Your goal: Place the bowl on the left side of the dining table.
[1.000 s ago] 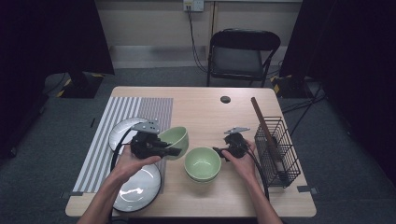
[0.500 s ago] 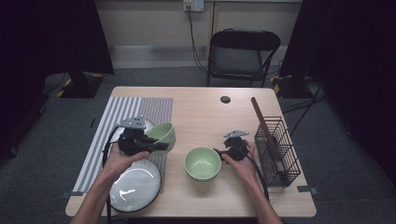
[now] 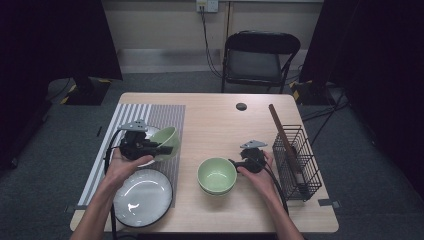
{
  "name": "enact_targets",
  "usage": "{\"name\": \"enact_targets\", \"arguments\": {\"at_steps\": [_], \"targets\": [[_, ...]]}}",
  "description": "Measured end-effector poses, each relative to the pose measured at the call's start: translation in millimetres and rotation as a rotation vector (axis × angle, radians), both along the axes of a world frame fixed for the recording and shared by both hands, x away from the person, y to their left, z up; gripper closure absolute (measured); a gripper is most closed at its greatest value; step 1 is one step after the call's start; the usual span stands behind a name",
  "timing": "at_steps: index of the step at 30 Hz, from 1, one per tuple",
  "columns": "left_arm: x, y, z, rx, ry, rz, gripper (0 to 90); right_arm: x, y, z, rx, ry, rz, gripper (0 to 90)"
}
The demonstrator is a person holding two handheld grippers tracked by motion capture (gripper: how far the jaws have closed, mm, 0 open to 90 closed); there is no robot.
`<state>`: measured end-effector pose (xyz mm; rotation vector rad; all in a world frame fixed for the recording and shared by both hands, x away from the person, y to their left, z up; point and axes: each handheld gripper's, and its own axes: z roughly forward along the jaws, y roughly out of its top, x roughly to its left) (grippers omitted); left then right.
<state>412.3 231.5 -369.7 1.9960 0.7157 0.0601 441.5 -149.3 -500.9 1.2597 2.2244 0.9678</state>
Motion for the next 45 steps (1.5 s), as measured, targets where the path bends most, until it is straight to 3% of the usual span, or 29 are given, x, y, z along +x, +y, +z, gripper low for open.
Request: {"name": "enact_targets", "arguments": {"at_steps": [10, 13, 17, 29, 37, 45], "targets": [[8.9, 21.1, -5.7, 0.002, 0.006, 0.067, 83.0, 0.0, 0.0, -0.1, 0.001, 0.0, 0.002, 15.8], [11.4, 27.8, -5.9, 0.019, 0.0, 0.095, 83.0, 0.0, -0.1, 0.0, 0.0, 0.0, 0.002, 15.8], [14.6, 38.3, -7.5, -0.006, 0.007, 0.134, 83.0, 0.1, 0.0, -0.1, 0.001, 0.0, 0.002, 15.8], [25.4, 60.6, -17.4, 0.007, 0.02, 0.194, 83.1, 0.1, 0.0, -0.1, 0.001, 0.0, 0.001, 15.8], [34.4, 75.8, -29.4, -0.009, 0.05, 0.236, 83.1, 0.0, 0.0, -0.1, 0.001, 0.0, 0.002, 15.8], [42.1, 83.0, -44.1, 0.008, 0.069, 0.27, 83.0, 0.0, 0.0, 0.0, 0.0, 0.0, 0.0, 15.8]]}}
